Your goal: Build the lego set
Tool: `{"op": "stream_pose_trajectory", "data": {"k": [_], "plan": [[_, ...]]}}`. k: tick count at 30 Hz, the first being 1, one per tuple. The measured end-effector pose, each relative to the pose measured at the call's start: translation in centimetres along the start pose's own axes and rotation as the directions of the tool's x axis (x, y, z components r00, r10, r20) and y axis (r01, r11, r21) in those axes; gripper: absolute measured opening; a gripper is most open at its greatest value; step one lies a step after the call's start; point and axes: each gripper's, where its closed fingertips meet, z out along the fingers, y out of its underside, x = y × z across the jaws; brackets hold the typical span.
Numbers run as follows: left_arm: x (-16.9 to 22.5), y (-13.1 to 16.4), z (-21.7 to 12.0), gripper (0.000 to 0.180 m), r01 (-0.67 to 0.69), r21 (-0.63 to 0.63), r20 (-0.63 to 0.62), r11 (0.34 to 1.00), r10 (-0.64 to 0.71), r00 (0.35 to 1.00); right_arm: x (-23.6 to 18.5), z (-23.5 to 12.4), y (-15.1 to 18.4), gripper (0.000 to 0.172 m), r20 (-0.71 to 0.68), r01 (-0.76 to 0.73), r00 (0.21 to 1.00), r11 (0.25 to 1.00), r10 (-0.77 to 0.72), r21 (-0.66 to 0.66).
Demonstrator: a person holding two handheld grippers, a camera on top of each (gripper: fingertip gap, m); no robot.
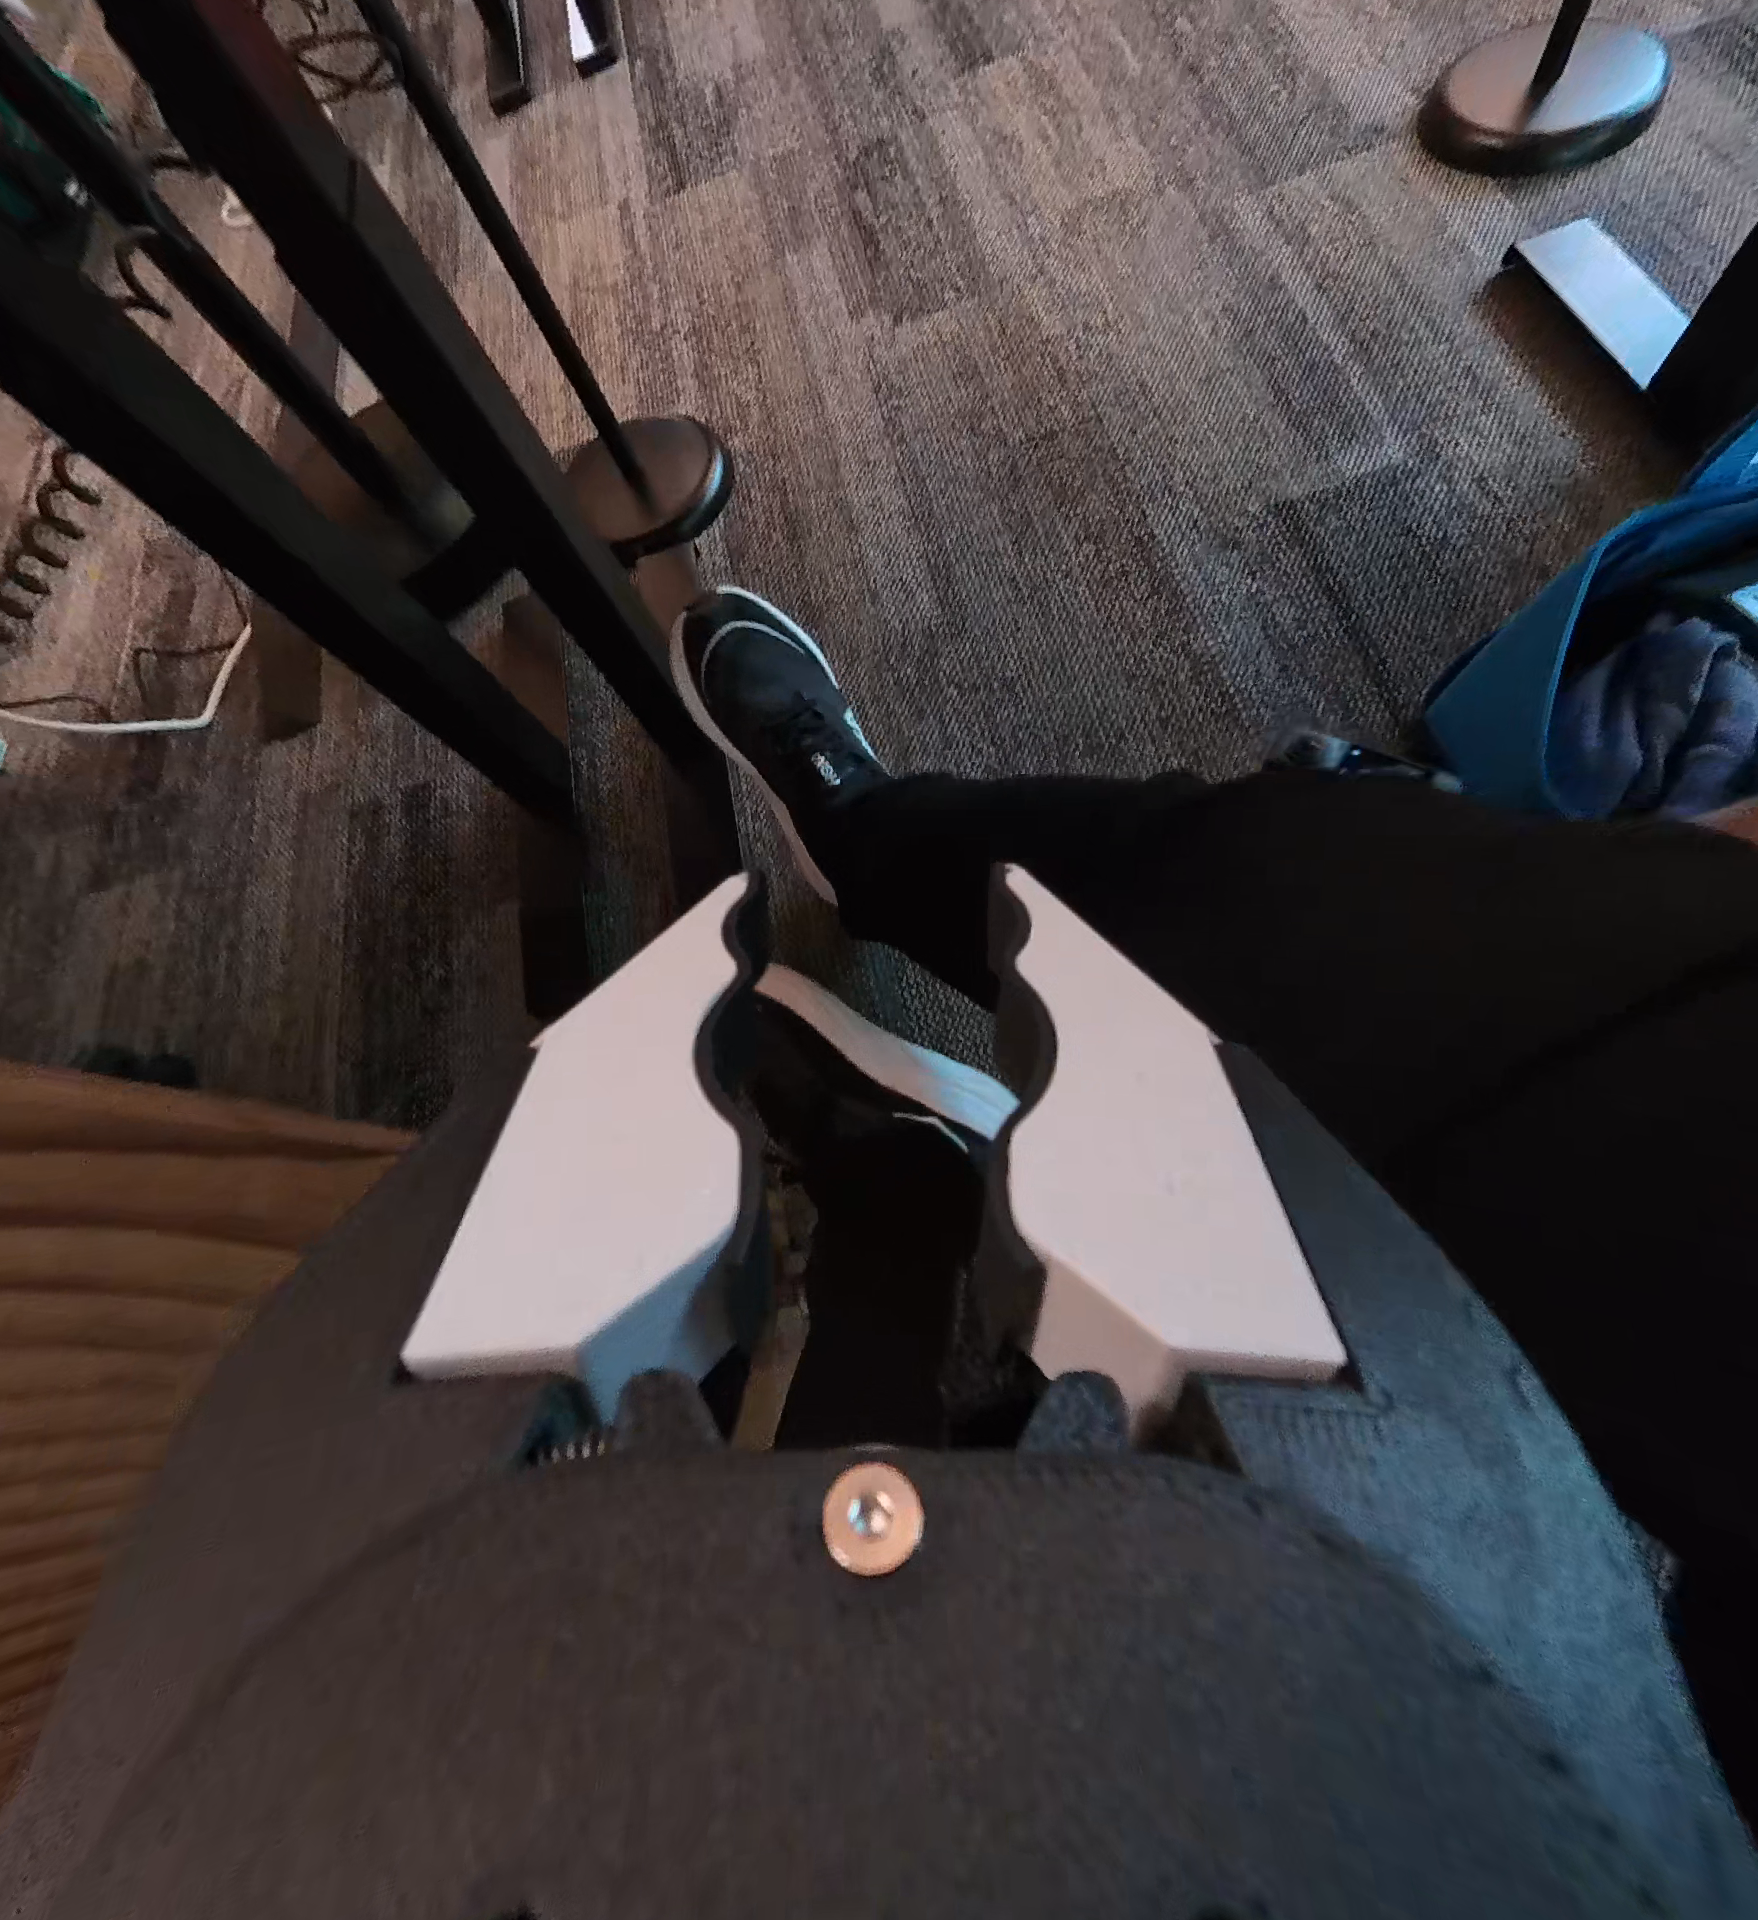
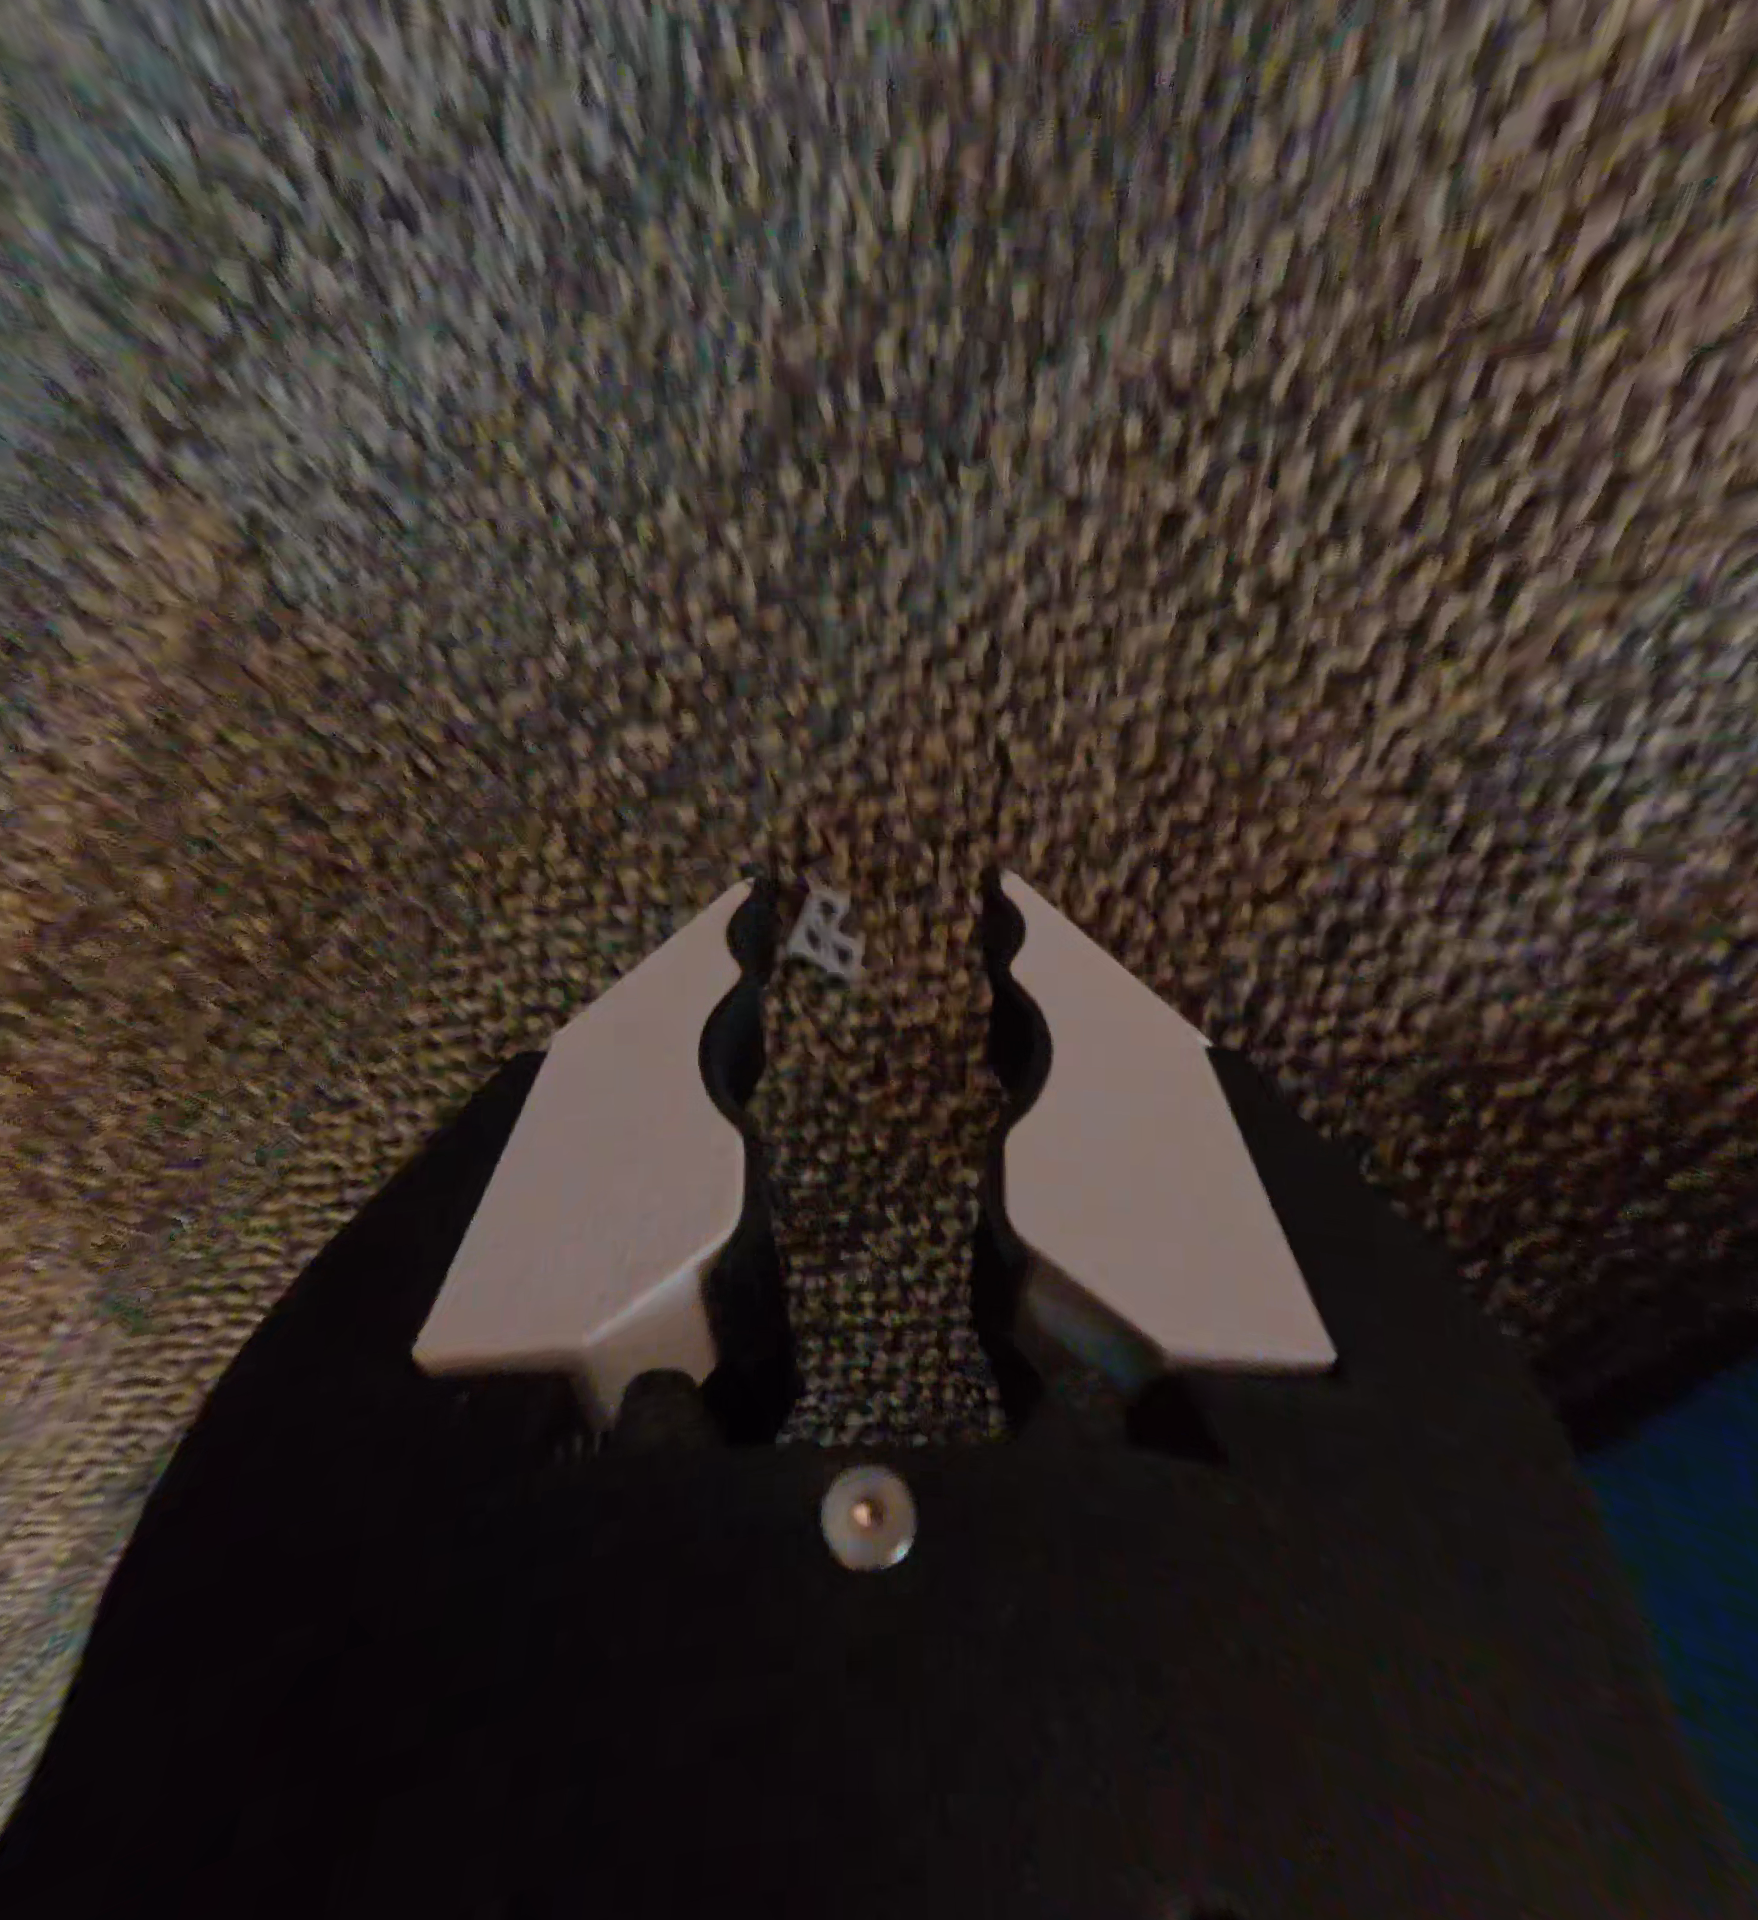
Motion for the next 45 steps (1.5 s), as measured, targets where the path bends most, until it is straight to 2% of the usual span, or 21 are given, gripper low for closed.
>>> {"op": "stream_pose_trajectory", "data": {"k": [4, 7, 11, 14, 18, 22, 26, 31, 33, 36, 38, 41, 45], "plan": [[-0.3, 1.3, 0.2, 0.04, 0.012, -0.024, 0.001, 1.0, -0.012, 1.0, -0.7, 1.3, 1.9, 0.039, -0.003, 0.071, 0.997, 0.996, -0.071, 0.05], [-0.1, 1.6, 0.7, 0.04, 0.007, -0.04, 0.0, 0.999, -0.007, 1.0, -1.0, 2.3, 2.7, 0.035, -0.006, 0.138, 0.99, 0.99, -0.138, 0.029], [0.3, 1.5, 1.1, 0.04, -0.006, -0.051, 0.003, 0.999, 0.007, 1.0, -0.5, 2.5, 2.6, 0.021, -0.045, 0.191, 0.981, 0.981, -0.189, 0.032], [0.6, 1.1, 1.3, 0.04, -0.021, -0.052, 0.0, 0.998, 0.021, 1.0, -0.5, 2.6, 2.6, 0.021, -0.057, 0.249, 0.967, 0.968, -0.248, 0.018], [1.0, 1.0, 1.4, 0.04, -0.04, -0.053, -0.004, 0.998, 0.04, 0.999, -0.4, 2.6, 2.6, 0.014, -0.062, 0.203, 0.978, 0.979, -0.201, 0.016], [1.0, 1.1, 1.2, 0.039, -0.036, -0.047, -0.005, 0.998, 0.035, 0.999, 0.6, 1.9, 2.5, 0.013, -0.01, 0.034, 0.999, 0.998, -0.033, 0.053], [0.8, 1.1, 1.1, 0.039, -0.033, -0.038, -0.01, 0.999, 0.033, 0.999, 0.1, -0.5, 0.4, 0.013, 0.056, -0.034, 0.998, 0.99, 0.026, 0.139], [0.4, -0.7, 1.0, 0.04, -0.045, 0.017, -0.012, 0.999, 0.045, 0.999, -4.3, -8.3, -4.7, 0.013, 0.142, 0.052, 0.985, 0.958, -0.095, 0.284], [0.0, -2.3, 0.6, 0.04, -0.067, 0.057, 0.004, 0.996, 0.066, 0.998, -6.5, -12.2, -6.5, 0.013, 0.185, 0.069, 0.973, 0.938, -0.138, 0.34], [-0.2, -5.2, -0.6, 0.039, -0.102, 0.131, 0.025, 0.986, 0.099, 0.995, -9.0, -18.3, -8.7, 0.013, 0.189, 0.172, 0.944, 0.892, -0.27, 0.417], [-0.1, -7.3, -1.5, 0.039, -0.135, 0.182, 0.039, 0.974, 0.13, 0.991, -9.9, -23.3, -9.5, 0.013, 0.19, 0.214, 0.924, 0.861, -0.331, 0.462], [0.2, -11.3, -3.2, 0.039, -0.191, 0.27, 0.062, 0.944, 0.181, 0.982, -11.8, -31.7, -9.0, 0.013, 0.168, 0.321, 0.869, 0.788, -0.466, 0.526], [1.2, -17.7, -6.1, 0.041, -0.264, 0.395, 0.074, 0.88, 0.257, 0.964, -13.4, -45.5, -8.6, 0.012, 0.079, 0.416, 0.806, 0.656, -0.587, 0.63]]}}
